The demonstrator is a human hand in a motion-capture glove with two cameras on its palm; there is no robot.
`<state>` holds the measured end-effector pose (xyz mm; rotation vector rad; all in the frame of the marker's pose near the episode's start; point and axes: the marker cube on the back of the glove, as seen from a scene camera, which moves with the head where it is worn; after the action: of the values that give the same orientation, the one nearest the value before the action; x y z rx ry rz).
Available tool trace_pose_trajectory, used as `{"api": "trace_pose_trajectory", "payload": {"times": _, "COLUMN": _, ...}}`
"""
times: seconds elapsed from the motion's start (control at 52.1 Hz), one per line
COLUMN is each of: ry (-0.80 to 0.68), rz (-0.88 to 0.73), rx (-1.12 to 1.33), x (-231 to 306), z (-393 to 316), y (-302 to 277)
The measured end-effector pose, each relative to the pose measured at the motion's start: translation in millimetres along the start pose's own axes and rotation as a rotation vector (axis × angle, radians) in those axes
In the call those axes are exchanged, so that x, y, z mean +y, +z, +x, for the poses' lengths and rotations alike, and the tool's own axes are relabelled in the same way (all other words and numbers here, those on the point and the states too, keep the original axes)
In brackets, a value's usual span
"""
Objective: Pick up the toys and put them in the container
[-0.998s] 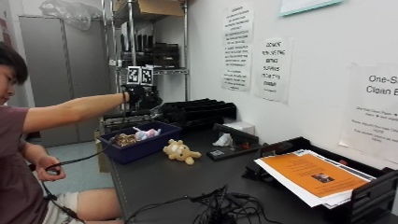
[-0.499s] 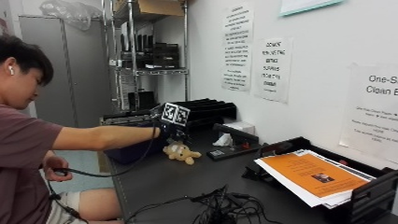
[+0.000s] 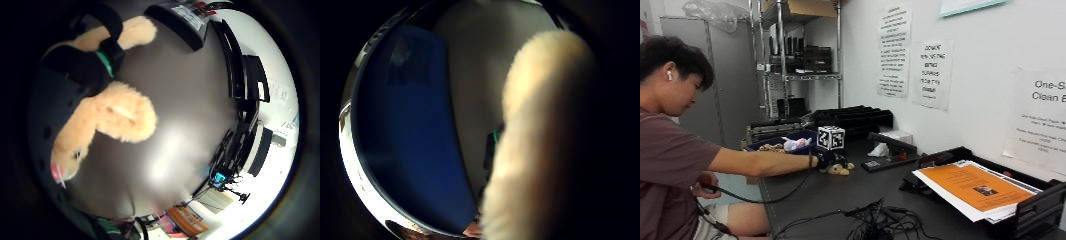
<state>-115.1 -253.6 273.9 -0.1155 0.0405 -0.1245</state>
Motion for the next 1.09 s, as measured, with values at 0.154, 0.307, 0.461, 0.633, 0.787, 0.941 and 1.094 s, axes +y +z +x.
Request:
{"api": "trace_pose_trajectory", "payload": {"times": 0.154, "ry": 0.048, "rz": 0.207, "rx": -0.005, "x": -1.1, "z": -3.0, "y": 1.8}}
{"api": "trace_pose_trajectory", "payload": {"times": 0.307, "ry": 0.070, "rz": 0.151, "rx": -0.021, "x": 2.4, "z": 1.6, "y": -9.8}}
{"api": "trace_pose_trajectory", "payload": {"times": 0.461, "ry": 0.079, "rz": 0.157, "rx": -0.043, "x": 12.7, "z": 10.9, "y": -59.3}}
{"api": "trace_pose_trajectory", "payload": {"times": 0.633, "ry": 0.041, "rz": 0.233, "rx": -0.004, "x": 27.7, "z": 4.2, "y": -141.2}}
{"api": "trace_pose_trajectory", "payload": {"times": 0.787, "ry": -0.032, "rz": 0.315, "rx": 0.027, "x": 47.1, "z": -31.2, "y": -217.9}}
{"api": "trace_pose_trajectory", "payload": {"times": 0.941, "ry": -0.102, "rz": 0.359, "rx": 0.054, "x": 58.6, "z": -76.4, "y": -258.5}}
{"api": "trace_pose_trajectory", "payload": {"times": 1.094, "ry": -0.180, "rz": 0.373, "rx": 0.063, "x": 64.5, "z": -134.4, "y": -276.2}}
